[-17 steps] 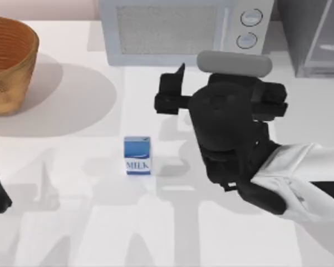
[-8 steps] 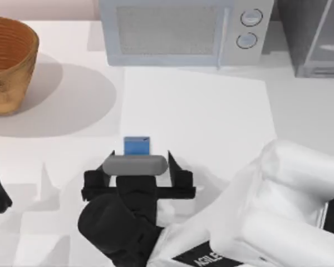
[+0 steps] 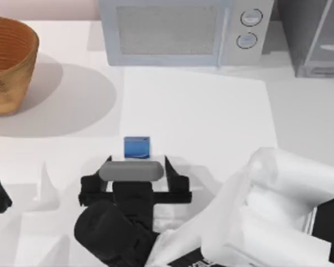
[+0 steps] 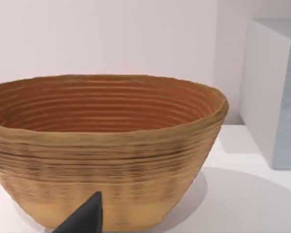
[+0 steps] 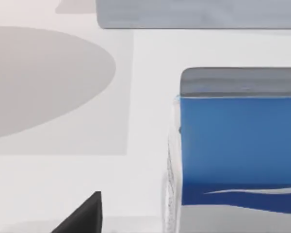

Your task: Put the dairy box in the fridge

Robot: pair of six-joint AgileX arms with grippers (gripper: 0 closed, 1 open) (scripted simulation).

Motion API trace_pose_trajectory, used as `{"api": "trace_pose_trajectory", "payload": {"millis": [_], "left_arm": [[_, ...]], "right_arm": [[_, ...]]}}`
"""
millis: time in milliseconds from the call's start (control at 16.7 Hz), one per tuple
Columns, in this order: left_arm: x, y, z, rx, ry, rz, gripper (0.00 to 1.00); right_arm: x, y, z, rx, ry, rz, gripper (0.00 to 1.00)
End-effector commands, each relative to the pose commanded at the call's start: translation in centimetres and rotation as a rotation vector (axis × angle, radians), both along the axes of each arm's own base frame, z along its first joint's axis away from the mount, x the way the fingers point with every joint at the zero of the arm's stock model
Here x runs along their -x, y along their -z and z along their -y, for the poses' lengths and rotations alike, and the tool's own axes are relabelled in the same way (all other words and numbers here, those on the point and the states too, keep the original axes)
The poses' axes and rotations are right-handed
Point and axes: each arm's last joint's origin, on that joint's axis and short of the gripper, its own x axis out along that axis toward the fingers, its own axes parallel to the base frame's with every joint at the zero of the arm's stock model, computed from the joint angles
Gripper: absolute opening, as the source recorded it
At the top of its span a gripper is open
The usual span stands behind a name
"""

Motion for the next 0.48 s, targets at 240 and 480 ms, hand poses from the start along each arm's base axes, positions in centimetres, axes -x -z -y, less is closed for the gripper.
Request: {"api": "trace_pose_trajectory", "payload": {"millis": [240,480], "left_arm": [[0.0,0.0,0.0,0.0,0.0,0.0,1.0],[0.0,0.0,0.0,0.0,0.0,0.0,1.0]], "right_arm": [[-1.9,0.5,-0.3,-0.001,-0.001,0.001,1.0],[-4.4,0.9,-0.1,-0.001,-0.001,0.001,1.0]]}}
